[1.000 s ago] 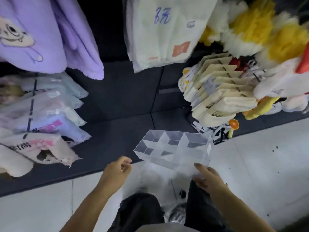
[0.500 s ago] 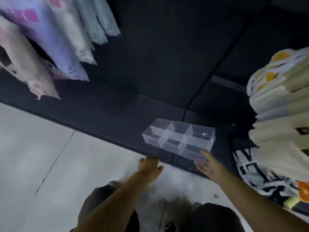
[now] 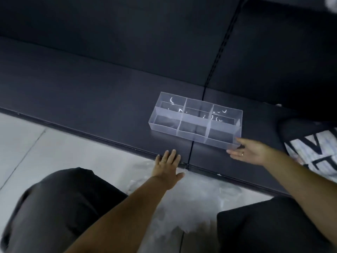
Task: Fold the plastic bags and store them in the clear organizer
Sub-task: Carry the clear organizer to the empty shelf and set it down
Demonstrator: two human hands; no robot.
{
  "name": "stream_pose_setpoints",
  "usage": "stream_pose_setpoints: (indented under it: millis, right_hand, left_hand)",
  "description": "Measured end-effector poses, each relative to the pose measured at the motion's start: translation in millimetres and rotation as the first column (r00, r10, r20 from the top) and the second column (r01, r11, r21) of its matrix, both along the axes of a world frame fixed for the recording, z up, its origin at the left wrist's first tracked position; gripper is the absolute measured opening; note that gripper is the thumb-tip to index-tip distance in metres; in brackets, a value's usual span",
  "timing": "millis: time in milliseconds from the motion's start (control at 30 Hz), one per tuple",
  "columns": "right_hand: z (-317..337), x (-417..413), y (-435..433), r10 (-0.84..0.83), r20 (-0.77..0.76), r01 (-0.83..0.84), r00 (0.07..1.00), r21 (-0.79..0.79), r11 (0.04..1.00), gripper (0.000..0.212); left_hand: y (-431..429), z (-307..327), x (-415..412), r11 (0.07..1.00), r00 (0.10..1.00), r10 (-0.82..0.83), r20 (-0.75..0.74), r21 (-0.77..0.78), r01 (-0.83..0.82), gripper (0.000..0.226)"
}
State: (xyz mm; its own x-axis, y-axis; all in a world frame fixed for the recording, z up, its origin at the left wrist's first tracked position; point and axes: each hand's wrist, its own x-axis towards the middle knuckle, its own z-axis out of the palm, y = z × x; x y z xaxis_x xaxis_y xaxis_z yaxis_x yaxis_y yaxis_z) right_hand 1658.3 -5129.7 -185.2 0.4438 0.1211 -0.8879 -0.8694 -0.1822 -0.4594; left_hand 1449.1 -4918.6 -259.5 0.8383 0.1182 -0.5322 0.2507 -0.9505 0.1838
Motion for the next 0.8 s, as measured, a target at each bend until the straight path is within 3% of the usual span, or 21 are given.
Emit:
stream_pose_setpoints:
  millis: [100,133,167,233,267,333,367,467,633,800]
  right_hand:
    - [7.7,2.5,-0.2,0.235,0.082,-0.222,0.969,-0.146,0.964,0.040]
    - [13.0,-0.2,2.5,0.352,0.141,-0.304,0.925,-0.277,0.911,0.041]
    - [17.4,-4.9,6.0,0.512,0.188,-0.374,0.838,-0.485,0.790,0.044]
    - [24.0,-21.0,17.5,0.825,0.214,-0.285,0.522,-0.868,0.406,0.052]
    - [24.0,-34.5,26.7,0.917,0.231,-0.181,0.325,-0.937,0.300,0.057]
    - [13.9,-72.0,48.8,0.969,0.246,-0.143,-0.007,-0.960,0.243,0.066]
    - [3.8,-90.2,59.3,0.969,0.225,-0.191,-0.098,-0.960,0.204,0.071]
    - [-32.8,-126.3,83.1,0.978,0.157,-0.260,-0.136,-0.958,0.118,0.078]
    - [-58.1,-119.4,99.4,0.980,0.173,-0.192,-0.096,-0.970,0.152,0.080]
    - [-60.6,-85.7,111.0,0.982,0.163,-0.232,-0.092,-0.963,0.138,0.081]
  left_hand:
    - [-7.3,-5.5,-4.0,0.999,0.999,0.025,0.028,0.024,-0.026,0.075]
    - [-9.1,-5.3,-5.1,0.999,0.999,0.031,0.027,0.026,-0.031,0.076]
    - [-11.1,-4.2,-6.6,0.999,0.999,0.031,0.025,0.027,-0.031,0.076]
    - [-12.1,-2.3,-10.6,0.999,0.999,0.013,0.037,0.038,-0.014,0.077]
    - [-11.3,-2.1,-12.4,0.999,0.999,-0.001,0.046,0.043,-0.001,0.077]
    - [-9.3,-2.7,-14.3,0.999,0.998,-0.022,0.065,0.041,0.020,0.078]
    - [-8.4,-3.1,-14.3,0.999,0.998,-0.029,0.064,0.034,0.027,0.079]
    - [-6.1,-4.2,-14.2,0.999,0.997,-0.048,0.053,0.015,0.047,0.080]
    - [-2.7,-6.3,-12.5,0.998,0.997,-0.055,0.047,0.001,0.055,0.079]
    - [-2.8,-13.9,-16.9,0.998,0.994,-0.062,0.088,0.031,0.060,0.078]
